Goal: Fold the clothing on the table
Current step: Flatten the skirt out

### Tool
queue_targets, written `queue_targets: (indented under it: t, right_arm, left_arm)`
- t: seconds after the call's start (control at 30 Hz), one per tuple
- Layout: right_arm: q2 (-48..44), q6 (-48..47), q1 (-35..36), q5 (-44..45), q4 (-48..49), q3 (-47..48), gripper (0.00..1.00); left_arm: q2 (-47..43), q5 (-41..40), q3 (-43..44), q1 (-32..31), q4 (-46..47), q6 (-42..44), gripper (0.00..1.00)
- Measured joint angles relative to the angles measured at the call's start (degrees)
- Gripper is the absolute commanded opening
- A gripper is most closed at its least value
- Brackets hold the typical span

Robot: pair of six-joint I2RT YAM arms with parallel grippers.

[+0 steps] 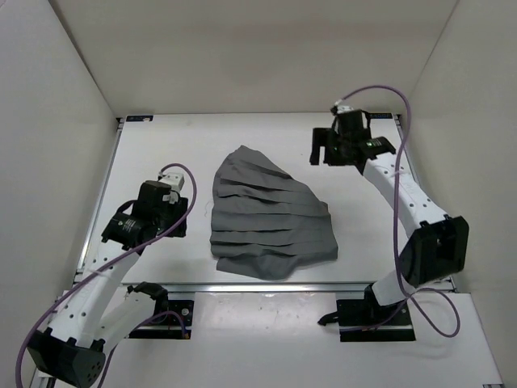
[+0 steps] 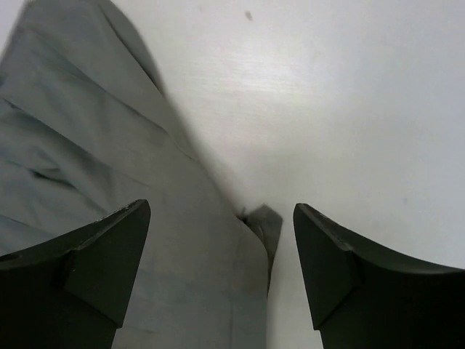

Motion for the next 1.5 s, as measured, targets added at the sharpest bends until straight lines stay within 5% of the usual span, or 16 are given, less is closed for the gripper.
queue_targets:
  t: [0.17, 0.23, 0.33, 0.53, 0.8, 0.83, 0.87, 0.9, 0.97, 1.2, 1.33, 1.4, 1.5]
  right_arm:
    - [-7.72, 5.31, -4.74, -3.69, 3.15, -14.62, 0.78]
    - [-11.23, 7.28, -6.99, -6.19, 5.73, -21.05, 0.73]
    - [-16.2, 9.38, -11.5, -8.66, 8.96, -30.16, 0.62]
    - [-17.68, 9.97, -10.86, -11.08, 10.49, -38.29, 0.62]
    - [-17.81, 11.28, -5.01, -11.41, 15.61, -44.41, 0.66]
    - [-18.08, 11.56, -5.29, -11.5, 16.31, -46.01, 0.62]
    - [-18.23, 11.69, -5.6, -11.65, 16.72, -47.34, 0.46]
    - [-18.32, 12.31, -6.25, -12.72, 17.33, -49.44, 0.16]
    - [-18.47, 13.14, -6.38, -14.64, 19.21, -51.63, 0.0]
    - [-19.82, 18.1, 7.91, -19.87, 32.04, -54.88, 0.01]
    - [-16.41, 18.69, 11.3, -24.85, 36.65, -51.78, 0.1]
    - [-15.93, 18.38, 11.96, -25.83, 37.7, -51.08, 0.0]
    - [-20.2, 18.27, 12.35, -26.05, 38.18, -52.59, 0.0]
  left_arm:
    - [1.2, -0.26, -0.11, -0.96, -0.04, -0.33, 0.7]
    - [1.01, -0.22, -0.11, -1.29, 0.0, -0.35, 0.49]
    - [0.79, 0.72, -0.09, -1.07, -0.04, 0.48, 0.32]
    - [6.82, 8.55, 1.62, -2.93, 1.95, -0.22, 0.45]
    - [12.2, 24.06, 1.16, -7.65, 18.53, -9.81, 0.37]
    - [13.0, 25.59, 0.83, -8.13, 20.96, -11.04, 0.36]
    - [13.86, 27.19, 0.44, -8.44, 23.08, -12.2, 0.36]
    - [14.91, 28.83, -0.33, -8.5, 25.59, -13.64, 0.37]
    - [15.78, 29.79, -1.25, -7.93, 27.36, -14.88, 0.37]
    - [15.02, 29.51, -2.91, -1.99, 28.17, -15.76, 0.4]
    - [15.8, 27.58, -2.6, -3.48, 27.19, -15.3, 0.43]
    - [17.33, 27.1, -2.23, -5.4, 26.99, -15.32, 0.42]
    - [19.47, 26.88, -1.6, -7.3, 26.99, -15.56, 0.42]
